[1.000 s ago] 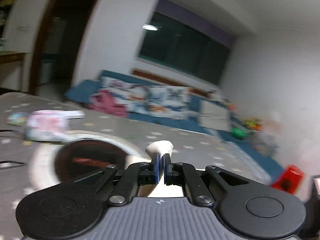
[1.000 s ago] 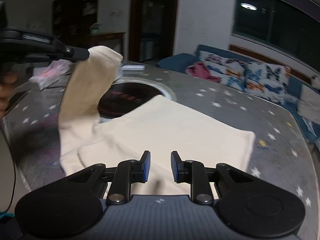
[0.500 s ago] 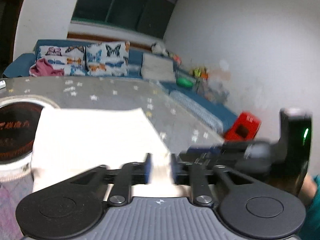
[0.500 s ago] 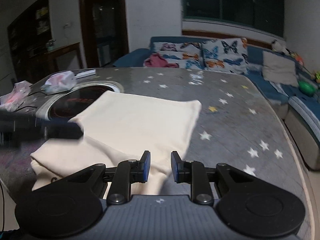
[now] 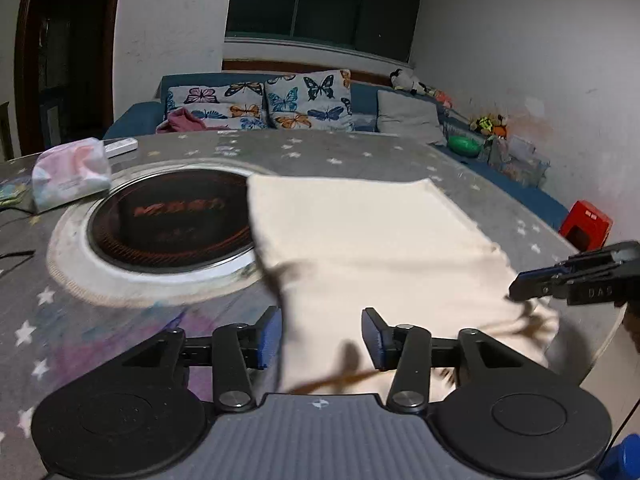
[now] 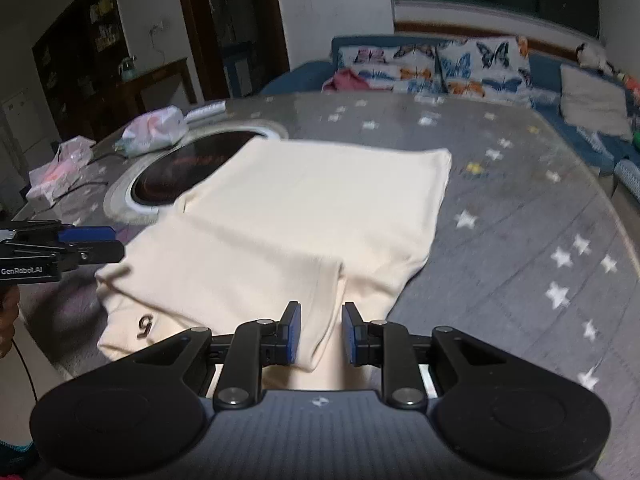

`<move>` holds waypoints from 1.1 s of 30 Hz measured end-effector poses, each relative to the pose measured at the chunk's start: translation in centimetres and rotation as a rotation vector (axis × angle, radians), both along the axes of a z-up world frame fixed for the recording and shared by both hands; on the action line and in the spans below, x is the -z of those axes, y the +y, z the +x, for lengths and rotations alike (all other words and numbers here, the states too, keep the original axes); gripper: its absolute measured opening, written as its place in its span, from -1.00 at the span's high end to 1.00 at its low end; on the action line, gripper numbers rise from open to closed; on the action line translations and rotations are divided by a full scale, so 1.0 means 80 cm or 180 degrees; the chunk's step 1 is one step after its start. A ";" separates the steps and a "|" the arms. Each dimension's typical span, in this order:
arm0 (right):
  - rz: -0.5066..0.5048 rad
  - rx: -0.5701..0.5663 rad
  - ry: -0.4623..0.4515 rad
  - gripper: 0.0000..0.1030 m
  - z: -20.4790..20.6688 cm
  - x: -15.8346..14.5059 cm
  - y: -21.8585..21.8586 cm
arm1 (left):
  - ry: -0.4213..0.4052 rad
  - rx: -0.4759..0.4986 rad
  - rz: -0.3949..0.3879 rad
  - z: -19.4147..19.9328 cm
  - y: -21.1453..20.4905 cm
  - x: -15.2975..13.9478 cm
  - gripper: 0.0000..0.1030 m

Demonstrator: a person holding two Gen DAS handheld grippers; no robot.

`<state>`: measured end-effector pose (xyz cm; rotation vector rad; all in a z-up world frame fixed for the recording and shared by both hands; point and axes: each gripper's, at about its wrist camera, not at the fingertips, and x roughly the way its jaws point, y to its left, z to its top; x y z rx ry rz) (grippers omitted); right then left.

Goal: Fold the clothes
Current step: 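Fold the held sleeve across the body with the left gripper and open it, then move both grippers to the side edge of the sweatshirt by the printed number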

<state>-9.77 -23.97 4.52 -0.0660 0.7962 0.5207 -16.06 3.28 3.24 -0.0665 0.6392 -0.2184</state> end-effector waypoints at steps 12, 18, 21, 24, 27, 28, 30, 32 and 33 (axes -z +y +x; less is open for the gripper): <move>-0.0040 0.0050 -0.0071 0.93 -0.020 -0.033 0.012 | 0.0048 0.0304 0.0153 -0.007 0.000 0.022 0.18; -0.0329 0.0084 -0.0018 0.78 -0.022 -0.021 0.017 | 0.0058 0.0352 0.0184 -0.006 0.008 0.019 0.18; -0.0344 0.0105 -0.0098 0.77 -0.022 -0.024 0.013 | -0.0019 0.0350 0.0177 -0.003 0.012 0.006 0.19; -0.0304 0.0048 -0.0240 0.77 -0.020 -0.036 0.017 | -0.0078 0.0337 0.0165 0.011 0.010 -0.005 0.19; -0.0311 -0.0034 -0.0333 0.77 -0.011 -0.035 0.029 | -0.0107 0.0367 0.0149 0.031 0.001 -0.012 0.19; -0.0318 -0.0055 -0.0345 0.77 -0.007 -0.032 0.032 | -0.0113 0.0384 0.0141 0.038 -0.003 -0.013 0.19; -0.0340 -0.0073 -0.0334 0.77 -0.004 -0.028 0.033 | -0.0104 0.0422 0.0168 0.053 -0.014 -0.011 0.19; -0.0362 -0.0092 -0.0324 0.77 0.000 -0.024 0.034 | -0.0084 0.0470 0.0187 0.069 -0.025 -0.008 0.20; -0.0373 -0.0102 -0.0318 0.77 0.001 -0.022 0.035 | -0.0057 0.0482 0.0206 0.076 -0.028 -0.004 0.21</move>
